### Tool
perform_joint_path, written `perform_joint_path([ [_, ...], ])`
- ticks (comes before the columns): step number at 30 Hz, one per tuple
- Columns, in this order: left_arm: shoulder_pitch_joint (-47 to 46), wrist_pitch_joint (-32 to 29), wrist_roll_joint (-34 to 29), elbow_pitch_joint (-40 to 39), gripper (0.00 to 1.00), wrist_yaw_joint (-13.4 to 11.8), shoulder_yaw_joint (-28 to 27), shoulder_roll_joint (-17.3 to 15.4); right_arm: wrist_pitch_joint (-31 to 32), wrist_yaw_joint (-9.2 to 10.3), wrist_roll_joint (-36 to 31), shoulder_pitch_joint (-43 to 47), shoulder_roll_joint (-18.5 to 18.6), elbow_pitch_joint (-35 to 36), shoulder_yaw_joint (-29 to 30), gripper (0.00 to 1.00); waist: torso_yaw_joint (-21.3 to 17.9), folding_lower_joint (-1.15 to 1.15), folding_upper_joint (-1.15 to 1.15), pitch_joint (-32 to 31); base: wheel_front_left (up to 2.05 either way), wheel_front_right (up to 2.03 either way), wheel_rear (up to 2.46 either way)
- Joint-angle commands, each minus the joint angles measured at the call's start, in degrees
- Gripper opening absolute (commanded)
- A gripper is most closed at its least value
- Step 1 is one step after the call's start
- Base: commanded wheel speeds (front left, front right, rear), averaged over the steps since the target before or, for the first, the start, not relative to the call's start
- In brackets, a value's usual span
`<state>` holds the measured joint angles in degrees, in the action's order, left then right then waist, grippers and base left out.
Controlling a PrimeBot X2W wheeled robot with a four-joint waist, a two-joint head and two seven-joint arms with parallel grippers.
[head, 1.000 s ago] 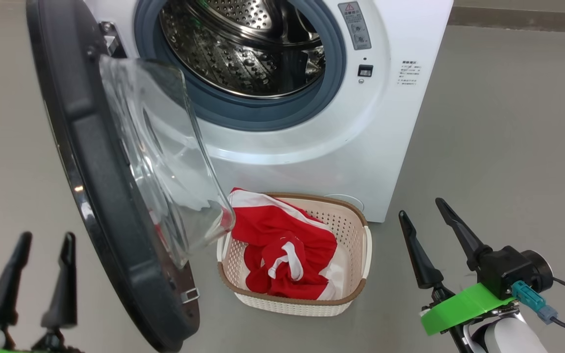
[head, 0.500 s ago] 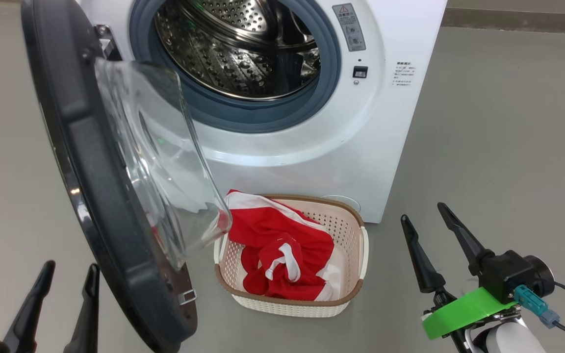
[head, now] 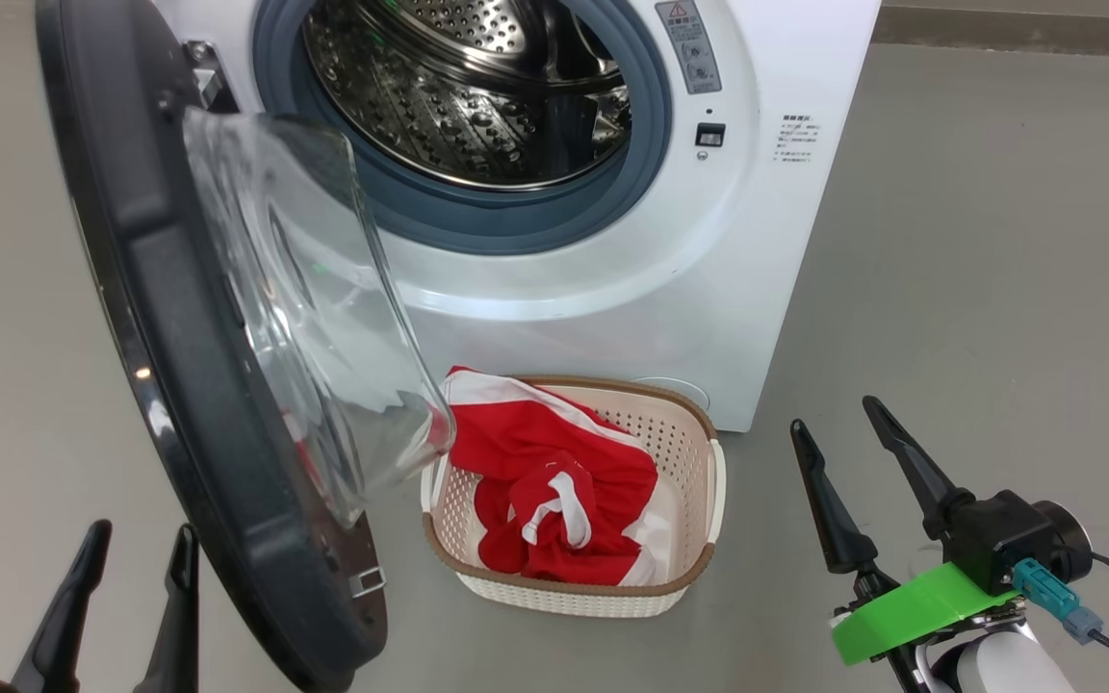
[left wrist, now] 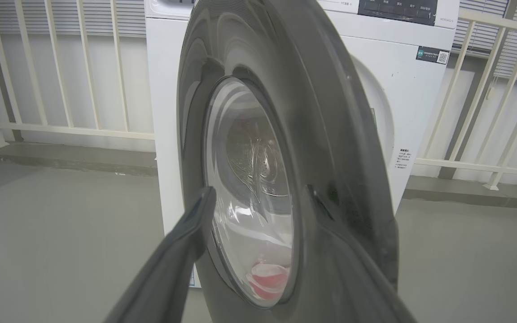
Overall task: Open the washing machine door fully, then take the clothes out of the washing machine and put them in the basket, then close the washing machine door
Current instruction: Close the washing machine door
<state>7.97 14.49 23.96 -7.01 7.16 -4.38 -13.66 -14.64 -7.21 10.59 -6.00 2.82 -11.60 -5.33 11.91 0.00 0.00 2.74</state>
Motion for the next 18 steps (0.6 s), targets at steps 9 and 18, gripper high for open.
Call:
perform_joint_path([
  [9, -0.9, 0.5, -1.3, -1.4, 1.0, 0.3, -2.2, -0.6, -0.4, -0.28, 0.3, -0.8, 0.1, 1.6, -1.1, 1.0, 0.0, 0.0, 0.0, -0.1, 0.0, 0.0, 0.0],
  [18, -1.3, 0.5, -1.0, -0.6, 1.0, 0.3, -2.3, -0.6, -0.4, -0.28, 0.3, -0.9, 0.1, 1.7, -1.0, 1.0, 0.2, 0.0, 0.0, 0.1, 0.0, 0.0, 0.0],
])
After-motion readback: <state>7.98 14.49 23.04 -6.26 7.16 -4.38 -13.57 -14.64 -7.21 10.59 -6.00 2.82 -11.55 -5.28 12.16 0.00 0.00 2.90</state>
